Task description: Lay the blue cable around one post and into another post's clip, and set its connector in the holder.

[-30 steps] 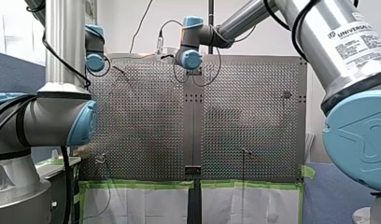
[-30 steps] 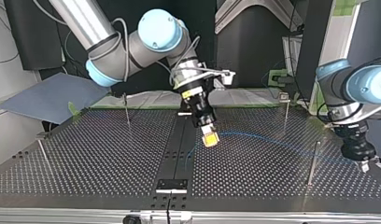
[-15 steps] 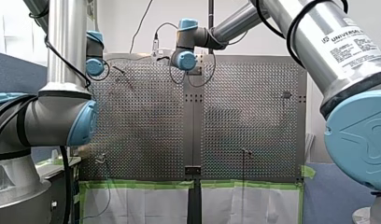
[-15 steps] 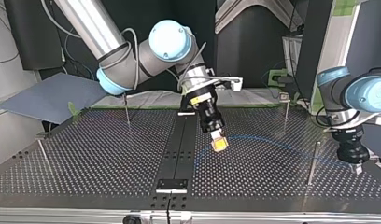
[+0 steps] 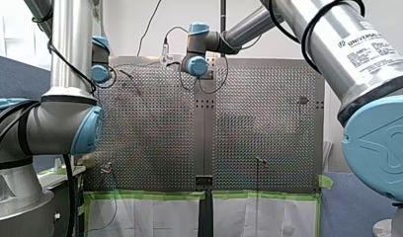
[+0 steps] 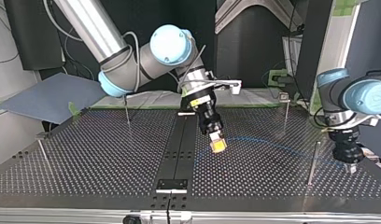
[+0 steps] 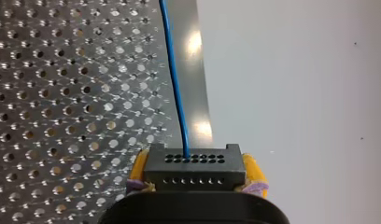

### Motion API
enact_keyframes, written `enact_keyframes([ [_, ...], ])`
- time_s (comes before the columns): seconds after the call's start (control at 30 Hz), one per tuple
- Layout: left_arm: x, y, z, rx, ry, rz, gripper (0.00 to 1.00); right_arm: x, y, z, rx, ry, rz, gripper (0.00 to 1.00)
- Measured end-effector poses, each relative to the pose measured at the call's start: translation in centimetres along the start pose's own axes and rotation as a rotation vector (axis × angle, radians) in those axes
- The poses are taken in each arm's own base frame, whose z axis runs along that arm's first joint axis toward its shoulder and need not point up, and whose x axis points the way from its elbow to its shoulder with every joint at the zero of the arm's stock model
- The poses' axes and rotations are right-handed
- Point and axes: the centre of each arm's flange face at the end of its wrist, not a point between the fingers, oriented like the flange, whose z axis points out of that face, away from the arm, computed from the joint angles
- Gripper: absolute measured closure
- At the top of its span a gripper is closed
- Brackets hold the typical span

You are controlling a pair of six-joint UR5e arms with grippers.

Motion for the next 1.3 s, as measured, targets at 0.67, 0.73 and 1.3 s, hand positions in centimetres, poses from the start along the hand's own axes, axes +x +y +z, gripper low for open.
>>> enact_keyframes([
  [0.67, 2.0, -0.5, -0.1, 0.011, 0.041, 0.011, 0.87, -4.5, 0.3, -0.3, -0.01, -0.086, -0.01, 1.0],
  [0.73, 2.1, -0.5, -0.1, 0.011, 0.042, 0.01, 0.87, -5.2, 0.3, -0.4, -0.01, -0.102, -0.012, 1.0],
  [1.3, 3.0, -0.3, -0.2, 0.005, 0.06, 0.006, 0.87, -8.3, 0.6, -1.0, -0.012, -0.182, -0.035, 1.0],
])
